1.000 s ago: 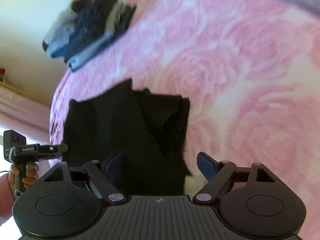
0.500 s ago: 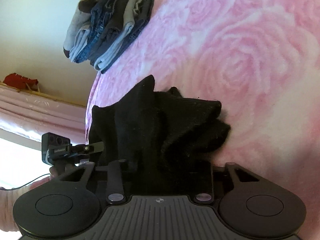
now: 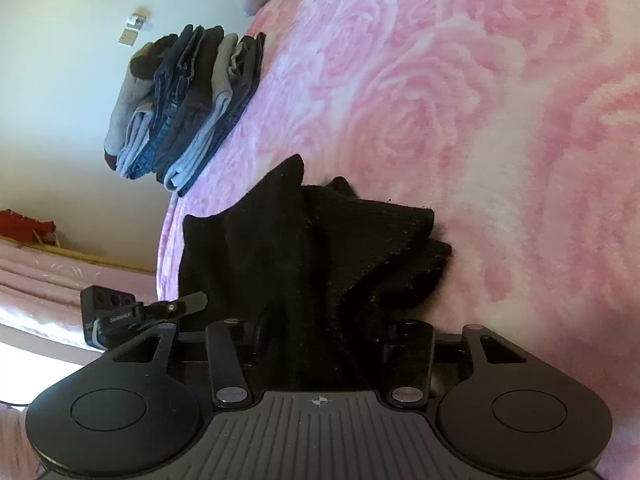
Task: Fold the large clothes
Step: 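Lift the folded sweater with both grippers and carry it toward the clothes stack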
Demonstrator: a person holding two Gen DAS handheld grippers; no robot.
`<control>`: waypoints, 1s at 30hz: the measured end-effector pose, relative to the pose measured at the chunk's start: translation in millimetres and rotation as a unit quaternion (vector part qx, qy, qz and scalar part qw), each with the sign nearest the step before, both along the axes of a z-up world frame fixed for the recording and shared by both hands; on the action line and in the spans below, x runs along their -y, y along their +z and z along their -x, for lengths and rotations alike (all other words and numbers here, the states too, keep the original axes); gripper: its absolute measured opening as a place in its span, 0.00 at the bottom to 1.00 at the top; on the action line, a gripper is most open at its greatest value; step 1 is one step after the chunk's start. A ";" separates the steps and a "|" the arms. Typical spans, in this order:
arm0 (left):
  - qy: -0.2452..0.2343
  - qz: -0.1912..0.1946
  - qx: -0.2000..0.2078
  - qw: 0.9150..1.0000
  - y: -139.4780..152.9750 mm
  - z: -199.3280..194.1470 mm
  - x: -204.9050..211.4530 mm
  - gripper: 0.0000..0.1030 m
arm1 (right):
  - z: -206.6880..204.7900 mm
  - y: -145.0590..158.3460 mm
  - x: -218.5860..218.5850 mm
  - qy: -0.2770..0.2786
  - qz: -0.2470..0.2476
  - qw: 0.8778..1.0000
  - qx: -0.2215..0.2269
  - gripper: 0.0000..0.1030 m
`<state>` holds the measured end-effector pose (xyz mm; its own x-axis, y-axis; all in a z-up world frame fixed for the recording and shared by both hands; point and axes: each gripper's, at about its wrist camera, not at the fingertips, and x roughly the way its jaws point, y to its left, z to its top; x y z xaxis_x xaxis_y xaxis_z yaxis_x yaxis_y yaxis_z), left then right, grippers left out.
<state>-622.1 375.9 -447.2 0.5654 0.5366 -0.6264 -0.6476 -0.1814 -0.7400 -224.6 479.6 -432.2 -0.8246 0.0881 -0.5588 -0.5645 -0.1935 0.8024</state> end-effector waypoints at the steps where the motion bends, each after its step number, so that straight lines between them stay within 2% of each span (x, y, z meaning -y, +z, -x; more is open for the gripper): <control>1: -0.002 -0.002 -0.003 1.000 0.0 -2.4 -2.4 0.32 | 0.0 -0.4 3.0 -0.006 -0.004 1.000 0.004 0.36; 2: -0.006 -0.007 -0.007 1.000 1.4 -6.0 -5.5 0.27 | 2.3 0.7 5.1 -0.010 -0.009 1.000 0.011 0.26; 5: -0.019 -0.023 -0.039 0.999 12.8 -12.2 -4.2 0.20 | -0.8 9.8 16.6 -0.035 -0.026 0.999 0.014 0.16; 10: -0.024 -0.067 -0.088 0.994 60.2 -33.6 26.7 0.19 | 1.7 58.8 52.0 -0.042 -0.091 0.995 0.027 0.14; 14: -0.006 -0.086 -0.088 0.992 112.4 -45.8 68.4 0.18 | -4.1 107.6 92.8 -0.052 -0.119 0.991 0.024 0.14; 18: 0.010 -0.086 -0.092 0.992 174.6 -51.5 101.8 0.18 | -3.2 162.5 127.0 -0.057 -0.124 0.991 0.018 0.14; 24: 0.034 -0.092 -0.096 0.991 251.1 -24.3 122.0 0.18 | 30.7 241.5 139.8 -0.039 -0.133 0.990 0.015 0.14; 30: 0.046 -0.117 -0.119 0.985 306.3 45.1 87.5 0.18 | 101.0 279.0 97.5 -0.032 -0.144 0.989 -0.009 0.14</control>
